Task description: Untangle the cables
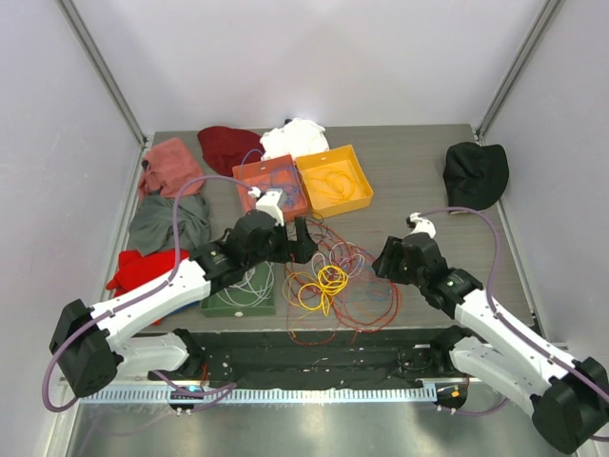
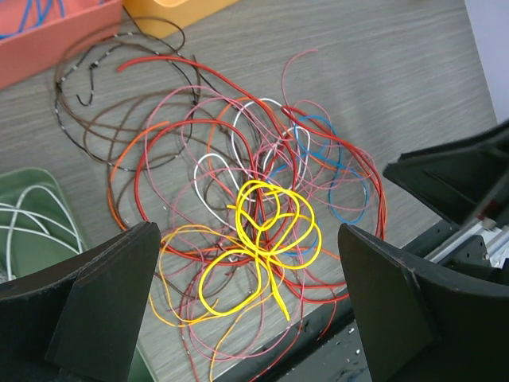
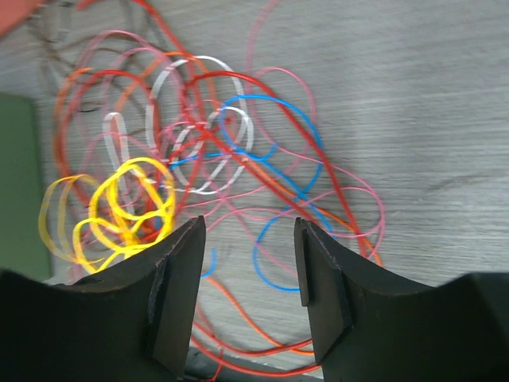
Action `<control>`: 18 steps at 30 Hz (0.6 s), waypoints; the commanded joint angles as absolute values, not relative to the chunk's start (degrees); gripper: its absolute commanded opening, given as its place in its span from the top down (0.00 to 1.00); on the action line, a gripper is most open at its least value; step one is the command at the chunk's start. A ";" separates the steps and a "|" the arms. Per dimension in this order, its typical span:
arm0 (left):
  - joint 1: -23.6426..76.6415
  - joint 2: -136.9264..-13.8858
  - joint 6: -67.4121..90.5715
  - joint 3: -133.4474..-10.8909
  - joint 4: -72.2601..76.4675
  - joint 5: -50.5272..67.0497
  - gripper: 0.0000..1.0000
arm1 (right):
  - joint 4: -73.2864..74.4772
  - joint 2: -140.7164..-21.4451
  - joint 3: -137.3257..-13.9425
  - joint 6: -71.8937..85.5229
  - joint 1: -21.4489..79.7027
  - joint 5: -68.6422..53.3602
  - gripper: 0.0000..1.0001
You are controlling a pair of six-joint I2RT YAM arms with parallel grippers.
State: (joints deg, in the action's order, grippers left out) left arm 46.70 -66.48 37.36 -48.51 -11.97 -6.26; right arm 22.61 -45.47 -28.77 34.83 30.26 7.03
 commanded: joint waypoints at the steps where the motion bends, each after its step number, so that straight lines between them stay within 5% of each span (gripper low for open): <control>1: 48.25 -65.48 39.81 -47.82 -8.44 -7.47 0.00 | 17.23 -50.70 -28.56 36.91 30.06 11.95 0.46; 9: 49.75 -63.73 41.39 -44.21 -7.38 -7.12 0.00 | 10.73 -58.44 -27.33 37.35 29.97 10.81 0.53; 13: 49.75 -62.93 41.66 -42.72 -7.21 -7.29 0.00 | 10.72 -60.38 -28.38 36.65 30.06 10.64 0.74; 18: 49.75 -61.88 41.66 -42.36 -7.21 -8.44 0.00 | 12.38 -56.17 -30.58 35.34 30.15 13.69 0.87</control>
